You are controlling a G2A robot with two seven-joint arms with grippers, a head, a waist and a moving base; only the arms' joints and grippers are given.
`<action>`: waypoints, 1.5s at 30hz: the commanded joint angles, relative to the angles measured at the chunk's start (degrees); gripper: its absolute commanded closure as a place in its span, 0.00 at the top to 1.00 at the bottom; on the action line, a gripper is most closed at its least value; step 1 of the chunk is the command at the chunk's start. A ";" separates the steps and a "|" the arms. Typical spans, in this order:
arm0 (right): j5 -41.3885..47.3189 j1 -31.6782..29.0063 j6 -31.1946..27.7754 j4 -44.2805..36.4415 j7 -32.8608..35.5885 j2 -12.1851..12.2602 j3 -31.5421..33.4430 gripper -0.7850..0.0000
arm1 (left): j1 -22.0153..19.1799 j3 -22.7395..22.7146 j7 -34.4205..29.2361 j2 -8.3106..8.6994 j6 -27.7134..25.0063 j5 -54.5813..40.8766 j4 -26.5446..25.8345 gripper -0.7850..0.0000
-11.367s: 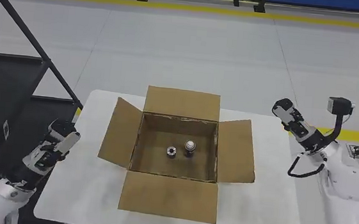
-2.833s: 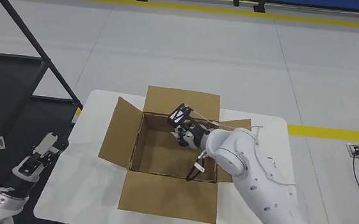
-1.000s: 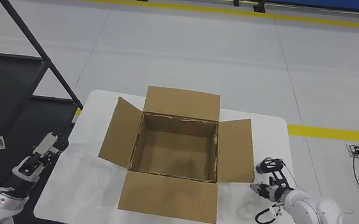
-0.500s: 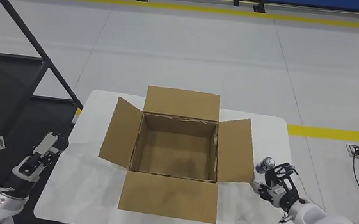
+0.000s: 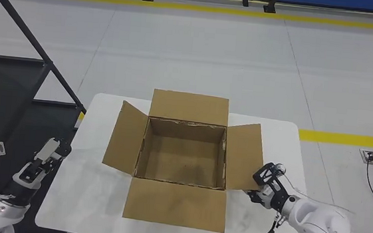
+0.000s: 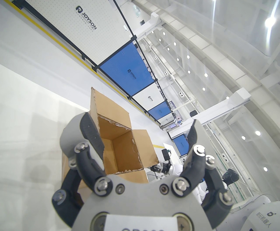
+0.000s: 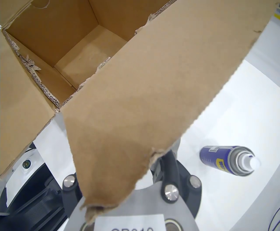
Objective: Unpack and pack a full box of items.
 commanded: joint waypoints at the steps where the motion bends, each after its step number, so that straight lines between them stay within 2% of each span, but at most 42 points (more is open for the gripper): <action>1: -0.07 0.16 -0.02 -0.07 -0.18 0.09 -0.25 0.54 | 0.00 0.00 0.00 0.00 0.00 0.00 0.00 1.00; 5: -0.63 -0.41 1.41 -1.08 -0.17 0.36 0.26 0.62 | 0.00 0.00 0.00 0.00 0.00 0.00 0.00 1.00; 9: 0.05 -3.31 3.21 -2.87 -0.78 0.84 3.59 0.69 | 0.00 0.00 0.00 0.00 0.00 0.00 0.00 1.00; 10: 0.10 -4.47 3.93 -3.51 -0.76 0.95 4.53 0.74 | 0.00 0.00 0.00 0.00 0.00 0.00 0.00 1.00; 11: 0.03 -5.69 4.56 -4.31 -0.63 1.07 5.42 0.83 | 0.00 0.00 0.00 0.00 0.00 0.00 0.00 1.00; 12: -0.15 -7.00 5.69 -5.17 -0.68 1.16 6.43 0.98 | 0.00 0.00 0.00 0.00 0.00 0.00 0.00 1.00; 13: -0.06 -8.41 6.69 -6.14 -0.85 1.23 7.41 1.00 | 0.00 0.00 0.00 0.00 0.00 0.00 0.00 1.00; 16: 1.42 -11.97 9.04 -8.70 -1.27 1.34 9.72 1.00 | 0.00 0.00 0.00 0.00 0.00 0.00 0.00 1.00; 27: 1.42 -11.97 9.04 -8.70 -1.27 1.34 9.72 1.00 | 0.00 0.00 0.00 0.00 0.00 0.00 0.00 1.00; 28: 3.44 -11.88 8.45 -8.43 -2.51 1.25 9.31 1.00 | 0.00 0.00 0.00 0.00 0.00 0.00 0.00 1.00; 30: 3.28 -10.89 7.88 -5.93 -2.80 1.43 9.65 1.00 | 0.00 0.00 0.00 0.00 0.00 0.00 0.00 1.00; 33: -5.65 -10.39 10.90 -5.33 -2.29 1.70 8.89 1.00 | 0.00 0.00 0.00 0.00 0.00 0.00 0.00 1.00; 35: -6.79 -10.33 12.61 -4.03 -1.98 1.71 8.55 1.00 | 0.00 0.00 0.00 0.00 0.00 0.00 0.00 1.00; 41: -7.42 -6.36 11.92 2.63 2.65 1.99 6.58 1.00 | 0.00 0.00 0.00 0.00 0.00 0.00 0.00 1.00; 45: -6.08 -3.48 11.11 6.76 3.04 2.02 5.13 1.00 | 0.00 0.00 0.00 0.00 0.00 0.00 0.00 1.00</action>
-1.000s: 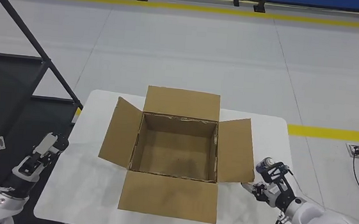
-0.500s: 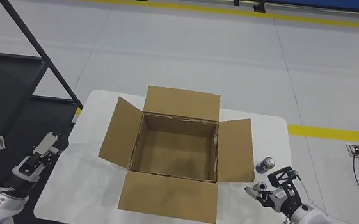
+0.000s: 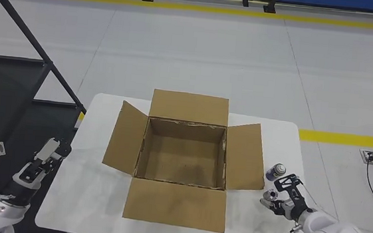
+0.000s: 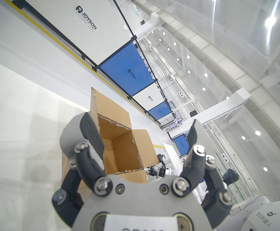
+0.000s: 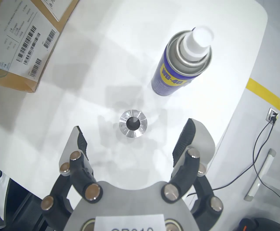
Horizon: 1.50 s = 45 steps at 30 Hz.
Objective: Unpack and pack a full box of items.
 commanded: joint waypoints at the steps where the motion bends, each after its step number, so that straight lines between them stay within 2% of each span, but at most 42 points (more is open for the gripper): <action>1: 0.53 1.03 -0.27 1.59 0.09 0.05 -0.24 1.00 | 0.00 0.00 0.00 0.00 0.00 0.00 0.00 1.00; 5: 1.11 3.24 -0.34 4.45 1.72 0.15 -1.22 1.00 | 0.00 0.00 0.00 0.00 0.00 0.00 0.00 1.00; 6: 1.30 3.77 -0.48 4.98 2.18 0.18 -1.43 0.62 | 0.00 0.00 0.00 0.00 0.00 0.00 0.00 1.00; 7: 1.59 4.18 -0.54 5.51 2.62 0.21 -1.64 0.48 | 0.00 0.00 0.00 0.00 0.00 0.00 0.00 1.00; 9: 1.90 4.98 -0.70 6.24 3.55 0.27 -2.05 0.36 | 0.00 0.00 0.00 0.00 0.00 0.00 0.00 1.00; 10: 2.16 5.27 -0.89 6.64 4.00 0.31 -2.27 0.35 | 0.00 0.00 0.00 0.00 0.00 0.00 0.00 1.00; 12: 2.20 6.00 -0.66 7.25 4.81 0.37 -2.62 0.21 | 0.00 0.00 0.00 0.00 0.00 0.00 0.00 1.00; 14: 2.68 6.43 -0.78 7.78 5.09 0.42 -2.96 0.00 | 0.00 0.00 0.00 0.00 0.00 0.00 0.00 1.00; 19: 4.02 6.61 -1.18 7.94 4.99 0.72 -2.38 0.00 | 0.00 0.00 0.00 0.00 0.00 0.00 0.00 1.00; 23: 6.68 4.17 -0.97 4.03 3.05 1.26 1.64 0.00 | 0.00 0.00 0.00 0.00 0.00 0.00 0.00 1.00; 26: 10.36 0.07 -1.51 -3.19 0.86 1.78 7.17 0.00 | 0.00 0.00 0.00 0.00 0.00 0.00 0.00 1.00; 31: 19.02 -7.69 -1.08 -19.85 -2.42 2.07 16.15 0.00 | 0.00 0.00 0.00 0.00 0.00 0.00 0.00 1.00; 35: 25.47 -10.08 -3.38 -29.83 -0.48 2.34 17.84 0.00 | 0.00 0.00 0.00 0.00 0.00 0.00 0.00 1.00; 39: 24.85 -6.60 -2.00 -34.86 2.27 2.63 11.66 0.00 | 0.00 0.00 0.00 0.00 0.00 0.00 0.00 1.00; 42: 22.03 -1.38 -1.12 -35.24 4.86 2.72 3.09 0.00 | 0.00 0.00 0.00 0.00 0.00 0.00 0.00 1.00; 45: 18.23 6.16 0.16 -31.33 7.82 2.40 -8.04 0.00 | 0.00 0.00 0.00 0.00 0.00 0.00 0.00 1.00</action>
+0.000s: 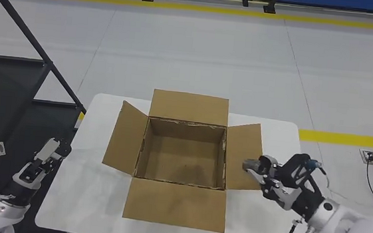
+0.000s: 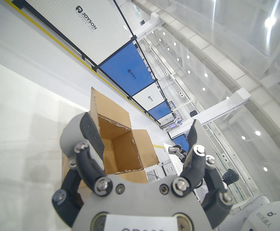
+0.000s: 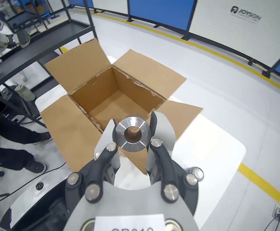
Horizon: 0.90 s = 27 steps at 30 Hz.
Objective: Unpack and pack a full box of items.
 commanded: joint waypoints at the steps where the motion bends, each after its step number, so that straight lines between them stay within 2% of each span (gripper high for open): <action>1: -3.38 5.90 1.72 3.86 1.51 -0.43 -8.37 0.00 | 0.00 0.00 0.00 0.00 0.00 0.00 0.00 1.00; 7: -11.10 24.97 10.02 22.21 1.46 -4.53 -32.92 0.00 | 0.00 0.00 0.00 0.00 0.00 0.00 0.00 1.00; 10: -13.12 33.28 15.11 31.59 -0.24 -7.63 -42.10 0.00 | 0.00 0.00 0.00 0.00 0.00 0.00 0.00 1.00; 14: -12.77 42.52 20.00 43.44 -1.22 -12.24 -51.19 0.00 | 0.00 0.00 0.00 0.00 0.00 0.00 0.00 1.00; 20: -10.33 51.16 23.86 60.42 -2.27 -18.60 -58.57 0.00 | 0.00 0.00 0.00 0.00 0.00 0.00 0.00 1.00; 27: -3.31 56.13 20.55 78.16 -4.13 -23.89 -60.49 0.00 | 0.00 0.00 0.00 0.00 0.00 0.00 0.00 1.00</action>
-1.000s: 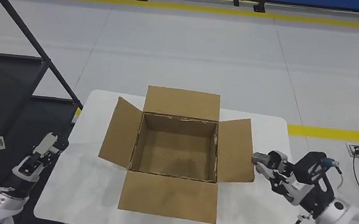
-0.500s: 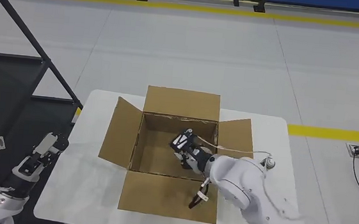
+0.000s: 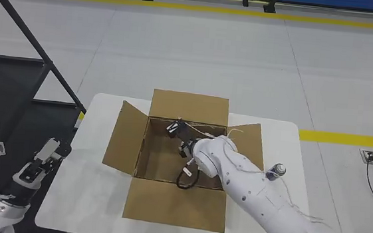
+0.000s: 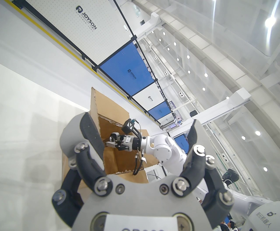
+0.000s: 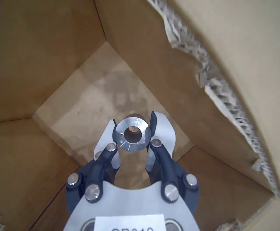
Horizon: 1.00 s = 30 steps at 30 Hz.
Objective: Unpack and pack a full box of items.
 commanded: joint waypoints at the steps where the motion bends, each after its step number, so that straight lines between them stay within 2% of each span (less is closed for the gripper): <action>1: 0.99 0.79 -1.07 4.00 -0.44 -1.11 -0.44 0.00 | 0.00 0.00 0.00 0.00 0.00 0.00 0.00 1.00; 6: 2.83 1.68 -3.96 11.41 -2.36 -3.73 -1.34 0.00 | 0.00 0.00 0.00 0.00 0.00 0.00 0.00 1.00; 12: 3.60 2.51 -6.34 16.57 -5.25 -5.63 -1.19 0.00 | 0.00 0.00 0.00 0.00 0.00 0.00 0.00 1.00; 15: 3.72 3.02 -7.22 18.38 -5.84 -6.24 -0.90 0.15 | 0.00 0.00 0.00 0.00 0.00 0.00 0.00 1.00; 16: 3.73 3.15 -7.42 18.82 -6.01 -6.42 -0.79 0.27 | 0.00 0.00 0.00 0.00 0.00 0.00 0.00 1.00; 19: 3.91 3.37 -8.28 19.93 -6.35 -6.82 -0.40 0.54 | 0.00 0.00 0.00 0.00 0.00 0.00 0.00 1.00; 20: 3.79 3.41 -8.48 20.22 -6.40 -6.94 -0.34 0.82 | 0.00 0.00 0.00 0.00 0.00 0.00 0.00 1.00; 21: 3.64 3.44 -8.66 20.49 -6.45 -7.04 -0.28 0.95 | 0.00 0.00 0.00 0.00 0.00 0.00 0.00 1.00; 22: 3.47 3.50 -8.86 20.76 -6.48 -7.13 -0.22 1.00 | 0.00 0.00 0.00 0.00 0.00 0.00 0.00 1.00; 30: 3.06 3.46 -11.72 21.08 -7.51 -6.94 1.30 1.00 | 0.00 0.00 0.00 0.00 0.00 0.00 0.00 1.00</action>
